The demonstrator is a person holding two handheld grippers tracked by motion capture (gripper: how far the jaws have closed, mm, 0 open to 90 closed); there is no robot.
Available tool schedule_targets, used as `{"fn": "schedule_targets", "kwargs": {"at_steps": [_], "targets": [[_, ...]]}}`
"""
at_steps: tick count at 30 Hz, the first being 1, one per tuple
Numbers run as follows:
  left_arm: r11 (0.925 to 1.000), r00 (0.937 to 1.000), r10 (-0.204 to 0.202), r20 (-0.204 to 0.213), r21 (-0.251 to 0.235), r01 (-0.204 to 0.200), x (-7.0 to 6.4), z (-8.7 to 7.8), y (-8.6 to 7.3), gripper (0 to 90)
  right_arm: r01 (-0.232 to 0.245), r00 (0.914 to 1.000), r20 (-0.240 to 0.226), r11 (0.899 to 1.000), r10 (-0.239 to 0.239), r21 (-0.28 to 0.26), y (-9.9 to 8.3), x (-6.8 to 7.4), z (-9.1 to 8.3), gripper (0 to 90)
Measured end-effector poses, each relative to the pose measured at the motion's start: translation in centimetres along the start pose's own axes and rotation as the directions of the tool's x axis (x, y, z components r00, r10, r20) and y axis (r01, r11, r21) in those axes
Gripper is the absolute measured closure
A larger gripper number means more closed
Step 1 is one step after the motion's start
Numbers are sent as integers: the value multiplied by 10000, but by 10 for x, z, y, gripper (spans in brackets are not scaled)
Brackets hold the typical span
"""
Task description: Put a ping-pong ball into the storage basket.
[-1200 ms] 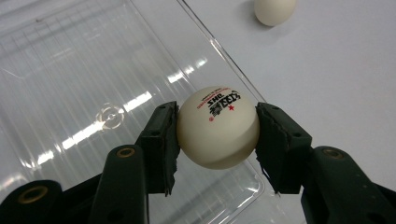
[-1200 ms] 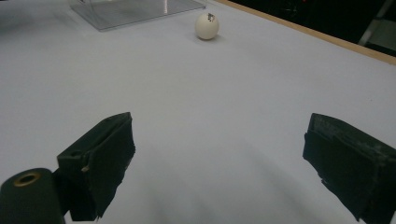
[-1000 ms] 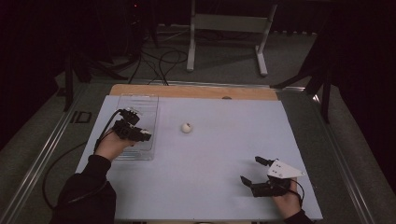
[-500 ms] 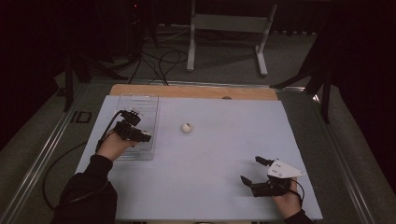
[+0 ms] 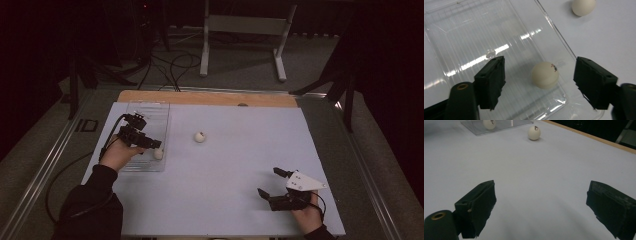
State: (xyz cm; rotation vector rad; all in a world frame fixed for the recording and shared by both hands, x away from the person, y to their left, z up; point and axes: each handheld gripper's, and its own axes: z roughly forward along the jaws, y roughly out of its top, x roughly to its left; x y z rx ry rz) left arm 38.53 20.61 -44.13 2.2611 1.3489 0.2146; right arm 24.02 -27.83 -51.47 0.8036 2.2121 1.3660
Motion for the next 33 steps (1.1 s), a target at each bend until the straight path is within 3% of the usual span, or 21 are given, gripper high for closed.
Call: {"fn": "schedule_targets", "kwargs": {"at_steps": [6,12,16,23,33], "targets": [[9999,9997,137,-183,-82,-138,-4,-5,3,133,14,10000,-15,10000,-14,-4,0,0,0,87],[9995,9995,325,-36,-41,-325,-9,-10,6,9,-33,10000,-5,10000,33,-12,0,0,0,87],[9989,9989,434,-164,-176,-437,-14,-14,8,4,13,10000,-27,10000,-13,9,0,0,0,87],[9958,9959,900,-34,-145,-901,-22,-19,13,5,-30,10000,-27,10000,29,-14,0,0,0,87],[9918,9922,1248,72,-272,-1245,-30,-26,21,5,-27,10000,-28,10000,27,-4,0,0,0,87]]}}
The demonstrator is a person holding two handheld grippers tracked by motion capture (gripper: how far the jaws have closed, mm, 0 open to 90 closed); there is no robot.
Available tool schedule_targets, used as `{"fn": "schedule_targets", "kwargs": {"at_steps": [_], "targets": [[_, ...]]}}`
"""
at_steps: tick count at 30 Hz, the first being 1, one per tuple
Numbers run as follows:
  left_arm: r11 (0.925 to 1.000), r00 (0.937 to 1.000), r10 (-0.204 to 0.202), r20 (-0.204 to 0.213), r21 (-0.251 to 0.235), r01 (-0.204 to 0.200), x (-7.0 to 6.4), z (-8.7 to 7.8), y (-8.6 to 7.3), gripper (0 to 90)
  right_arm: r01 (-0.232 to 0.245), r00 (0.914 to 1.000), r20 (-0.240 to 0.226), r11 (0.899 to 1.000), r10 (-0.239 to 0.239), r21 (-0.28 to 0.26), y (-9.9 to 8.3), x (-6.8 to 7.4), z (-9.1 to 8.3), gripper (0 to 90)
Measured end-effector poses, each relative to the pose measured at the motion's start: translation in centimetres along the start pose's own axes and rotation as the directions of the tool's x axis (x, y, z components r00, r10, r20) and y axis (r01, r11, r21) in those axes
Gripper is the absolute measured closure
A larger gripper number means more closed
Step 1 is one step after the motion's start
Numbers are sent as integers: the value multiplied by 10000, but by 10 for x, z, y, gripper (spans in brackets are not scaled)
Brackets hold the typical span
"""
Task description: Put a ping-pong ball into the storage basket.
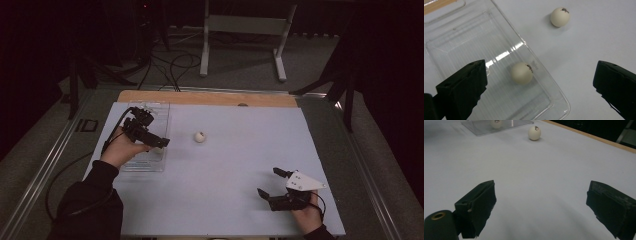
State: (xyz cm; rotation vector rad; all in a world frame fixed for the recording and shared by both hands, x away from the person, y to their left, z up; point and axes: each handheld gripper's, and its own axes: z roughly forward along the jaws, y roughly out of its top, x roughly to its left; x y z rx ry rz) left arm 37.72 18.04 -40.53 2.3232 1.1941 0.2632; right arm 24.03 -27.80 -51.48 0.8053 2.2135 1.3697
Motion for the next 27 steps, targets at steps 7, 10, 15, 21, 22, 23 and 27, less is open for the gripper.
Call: {"fn": "schedule_targets", "kwargs": {"at_steps": [7,10,15,21,22,23,27], "targets": [[9997,9997,206,126,-98,-205,-6,-2,6,5,-2,10000,-37,10000,2,9,0,0,1,87],[9993,9990,370,240,-72,-368,-9,-3,8,5,1,10000,-31,10000,-1,8,0,0,0,87],[9985,9977,542,401,-126,-538,-13,-3,12,5,-14,10000,-40,10000,14,-8,0,0,0,87],[9967,9953,774,585,-270,-759,-19,-2,18,5,-32,10000,-46,10000,32,-23,0,0,0,87],[9961,9943,852,641,-280,-836,-20,-2,19,5,-15,10000,-44,10000,15,-17,0,0,0,87],[9958,9939,890,657,-279,-873,-21,-2,20,5,-26,10000,-50,10000,26,-23,0,0,0,87],[9947,9924,1012,708,-248,-996,-24,0,22,5,-29,10000,-48,10000,29,-33,0,0,0,87]]}}
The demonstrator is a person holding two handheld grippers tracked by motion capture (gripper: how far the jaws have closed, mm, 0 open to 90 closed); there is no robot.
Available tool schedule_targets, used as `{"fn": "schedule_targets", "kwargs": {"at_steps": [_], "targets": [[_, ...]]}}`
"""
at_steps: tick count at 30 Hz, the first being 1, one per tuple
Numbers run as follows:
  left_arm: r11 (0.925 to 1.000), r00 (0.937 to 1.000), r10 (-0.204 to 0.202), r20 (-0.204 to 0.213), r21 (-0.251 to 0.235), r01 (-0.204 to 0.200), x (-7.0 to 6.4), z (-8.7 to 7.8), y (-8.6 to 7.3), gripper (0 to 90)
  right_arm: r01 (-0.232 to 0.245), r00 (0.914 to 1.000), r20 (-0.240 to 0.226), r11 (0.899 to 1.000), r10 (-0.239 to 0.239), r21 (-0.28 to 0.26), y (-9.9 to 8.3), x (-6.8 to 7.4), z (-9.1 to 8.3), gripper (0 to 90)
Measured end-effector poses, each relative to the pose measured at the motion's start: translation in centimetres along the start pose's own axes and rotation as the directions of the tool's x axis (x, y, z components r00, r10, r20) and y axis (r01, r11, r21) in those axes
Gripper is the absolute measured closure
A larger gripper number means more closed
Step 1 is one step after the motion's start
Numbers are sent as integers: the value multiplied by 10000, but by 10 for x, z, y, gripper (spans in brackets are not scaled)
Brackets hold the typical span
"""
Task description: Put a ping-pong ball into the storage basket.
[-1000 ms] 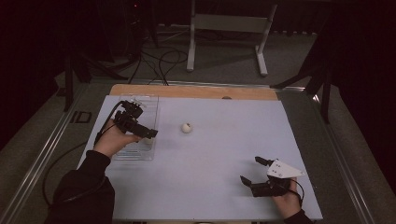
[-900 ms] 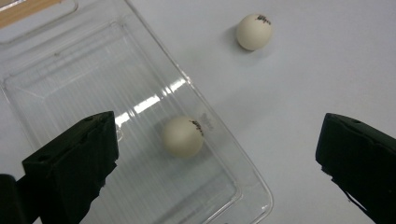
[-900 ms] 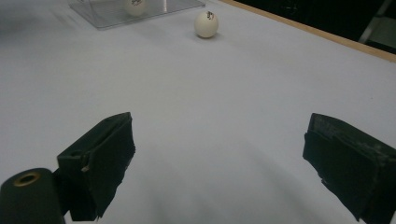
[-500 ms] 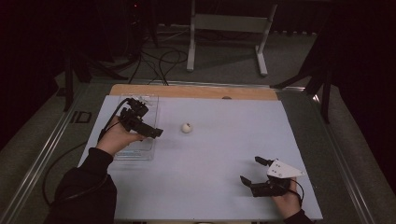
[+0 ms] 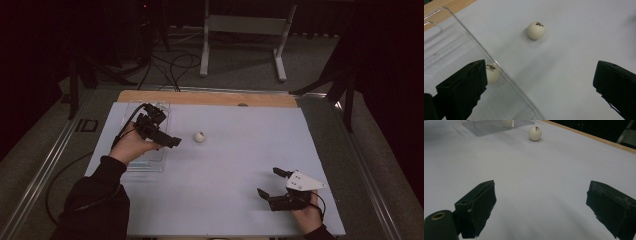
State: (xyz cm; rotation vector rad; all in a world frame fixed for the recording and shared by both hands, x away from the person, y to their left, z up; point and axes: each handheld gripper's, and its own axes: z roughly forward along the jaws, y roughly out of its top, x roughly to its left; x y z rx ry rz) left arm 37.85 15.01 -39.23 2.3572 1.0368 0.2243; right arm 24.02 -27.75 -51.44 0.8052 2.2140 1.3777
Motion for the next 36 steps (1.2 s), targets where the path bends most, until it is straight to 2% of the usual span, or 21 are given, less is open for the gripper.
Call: {"fn": "schedule_targets", "kwargs": {"at_steps": [17,31,36], "targets": [[9979,9973,649,353,-22,-649,-16,12,15,5,-23,10000,-42,10000,23,3,0,0,0,87],[9959,9941,905,602,-116,-899,-29,23,31,5,11,10000,-51,10000,-11,21,0,0,1,87],[9966,9950,816,573,-154,-808,-32,29,37,6,1,10000,-58,10000,-1,36,0,0,1,87]]}}
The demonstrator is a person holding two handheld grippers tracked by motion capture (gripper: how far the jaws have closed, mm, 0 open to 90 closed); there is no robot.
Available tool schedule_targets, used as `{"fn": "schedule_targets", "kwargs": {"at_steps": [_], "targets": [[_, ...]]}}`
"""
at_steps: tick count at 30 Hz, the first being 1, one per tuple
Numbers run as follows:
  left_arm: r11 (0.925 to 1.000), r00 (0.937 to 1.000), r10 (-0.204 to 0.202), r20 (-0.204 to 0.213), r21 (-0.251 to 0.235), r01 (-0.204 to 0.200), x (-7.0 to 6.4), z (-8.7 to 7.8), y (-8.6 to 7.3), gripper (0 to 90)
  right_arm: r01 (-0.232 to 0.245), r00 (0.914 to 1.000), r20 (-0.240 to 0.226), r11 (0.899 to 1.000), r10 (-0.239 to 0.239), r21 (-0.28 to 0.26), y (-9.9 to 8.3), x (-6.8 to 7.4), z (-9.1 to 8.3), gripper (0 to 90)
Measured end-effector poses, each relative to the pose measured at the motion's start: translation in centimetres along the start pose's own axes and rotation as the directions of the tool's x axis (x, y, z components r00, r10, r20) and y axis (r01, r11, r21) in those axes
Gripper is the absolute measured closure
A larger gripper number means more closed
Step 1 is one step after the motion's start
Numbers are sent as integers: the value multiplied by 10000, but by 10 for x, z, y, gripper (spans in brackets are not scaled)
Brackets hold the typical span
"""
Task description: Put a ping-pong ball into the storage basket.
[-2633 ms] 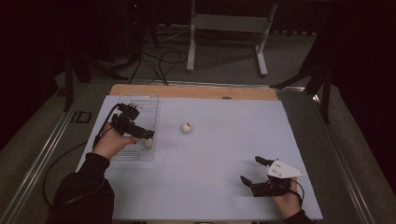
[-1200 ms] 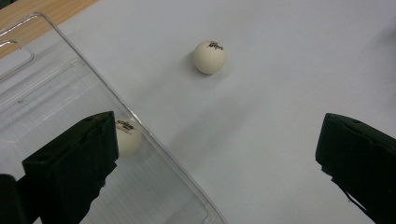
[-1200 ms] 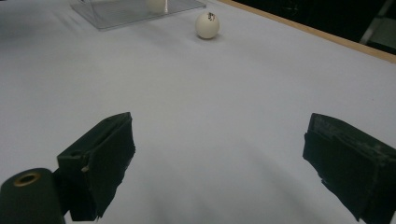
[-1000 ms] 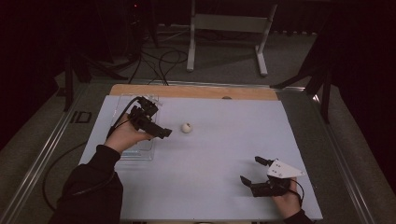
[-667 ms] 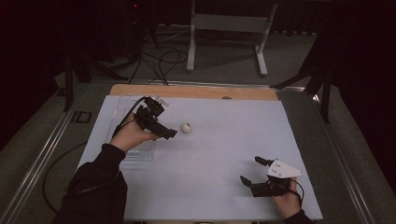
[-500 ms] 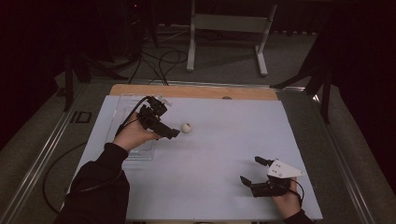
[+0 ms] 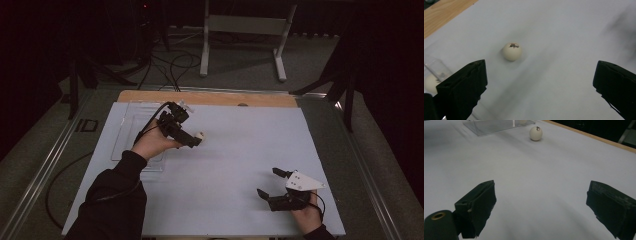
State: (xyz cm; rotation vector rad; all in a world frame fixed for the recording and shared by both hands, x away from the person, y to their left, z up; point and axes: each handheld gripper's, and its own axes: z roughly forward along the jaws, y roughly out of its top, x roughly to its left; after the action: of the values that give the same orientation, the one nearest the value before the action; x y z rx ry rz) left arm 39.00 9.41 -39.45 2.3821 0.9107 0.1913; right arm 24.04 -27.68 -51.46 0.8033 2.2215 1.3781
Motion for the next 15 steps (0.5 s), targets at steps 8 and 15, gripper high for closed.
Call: {"fn": "schedule_targets", "kwargs": {"at_steps": [8,15], "targets": [[9993,9990,-363,-242,-44,362,-2,11,7,6,-1,10000,-19,10000,1,-4,0,0,0,87],[9991,9990,-391,-218,-175,387,-5,21,11,6,-9,10000,-12,10000,9,-17,0,0,0,87]]}}
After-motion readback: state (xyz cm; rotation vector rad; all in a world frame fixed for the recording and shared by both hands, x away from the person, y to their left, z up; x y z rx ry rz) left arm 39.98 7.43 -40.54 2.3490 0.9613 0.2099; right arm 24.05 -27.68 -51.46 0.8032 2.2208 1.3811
